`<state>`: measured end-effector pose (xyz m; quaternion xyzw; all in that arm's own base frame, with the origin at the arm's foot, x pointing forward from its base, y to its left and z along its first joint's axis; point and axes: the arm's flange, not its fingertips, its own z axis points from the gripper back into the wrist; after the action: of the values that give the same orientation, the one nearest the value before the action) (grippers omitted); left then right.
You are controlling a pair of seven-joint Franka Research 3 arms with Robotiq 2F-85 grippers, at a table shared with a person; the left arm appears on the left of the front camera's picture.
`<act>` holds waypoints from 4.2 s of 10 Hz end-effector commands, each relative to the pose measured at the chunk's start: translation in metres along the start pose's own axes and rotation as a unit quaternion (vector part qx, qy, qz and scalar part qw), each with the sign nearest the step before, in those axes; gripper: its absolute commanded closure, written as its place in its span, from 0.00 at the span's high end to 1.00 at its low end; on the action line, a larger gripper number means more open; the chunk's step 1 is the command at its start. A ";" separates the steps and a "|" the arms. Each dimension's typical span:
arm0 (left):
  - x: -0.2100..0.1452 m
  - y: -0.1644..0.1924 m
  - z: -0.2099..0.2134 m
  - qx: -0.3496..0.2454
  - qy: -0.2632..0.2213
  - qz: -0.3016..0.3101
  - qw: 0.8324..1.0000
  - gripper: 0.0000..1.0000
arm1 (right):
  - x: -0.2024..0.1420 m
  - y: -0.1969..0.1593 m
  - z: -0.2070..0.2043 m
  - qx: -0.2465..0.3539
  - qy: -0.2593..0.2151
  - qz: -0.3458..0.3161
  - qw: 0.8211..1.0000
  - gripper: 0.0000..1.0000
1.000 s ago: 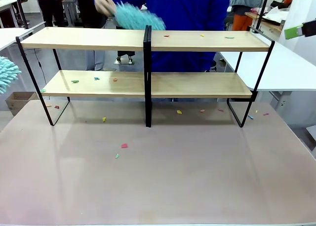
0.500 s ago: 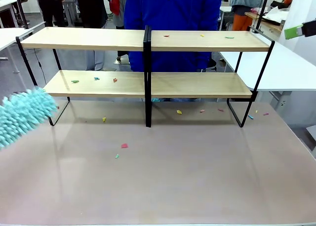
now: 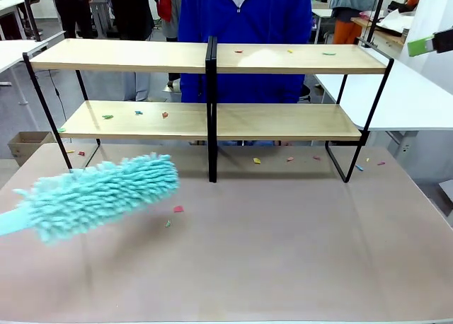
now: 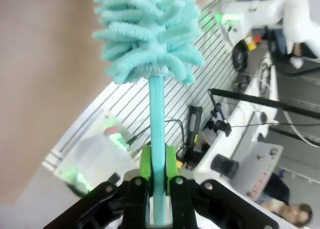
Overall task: Clean the shelves.
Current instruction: Clean a randomly selected level of the Shelf with the Duster.
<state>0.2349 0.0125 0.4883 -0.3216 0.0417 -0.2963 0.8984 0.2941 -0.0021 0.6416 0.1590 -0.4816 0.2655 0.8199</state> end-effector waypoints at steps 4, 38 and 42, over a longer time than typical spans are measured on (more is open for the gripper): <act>0.089 0.021 -0.150 0.087 -0.057 0.113 0.988 0.13 | -0.001 0.000 0.000 0.003 -0.002 0.003 1.000 1.00; -0.171 0.060 0.077 -0.189 -0.276 -0.138 0.932 0.13 | -0.001 0.000 0.000 0.003 -0.002 0.003 1.000 1.00; -0.175 0.076 0.082 -0.187 -0.300 -0.118 0.928 0.13 | -0.001 0.000 0.000 0.003 -0.002 0.003 1.000 1.00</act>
<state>0.1651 0.2110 0.4793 -0.5750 -0.2146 -0.2455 0.7504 0.2941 -0.0020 0.6415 0.1590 -0.4814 0.2655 0.8200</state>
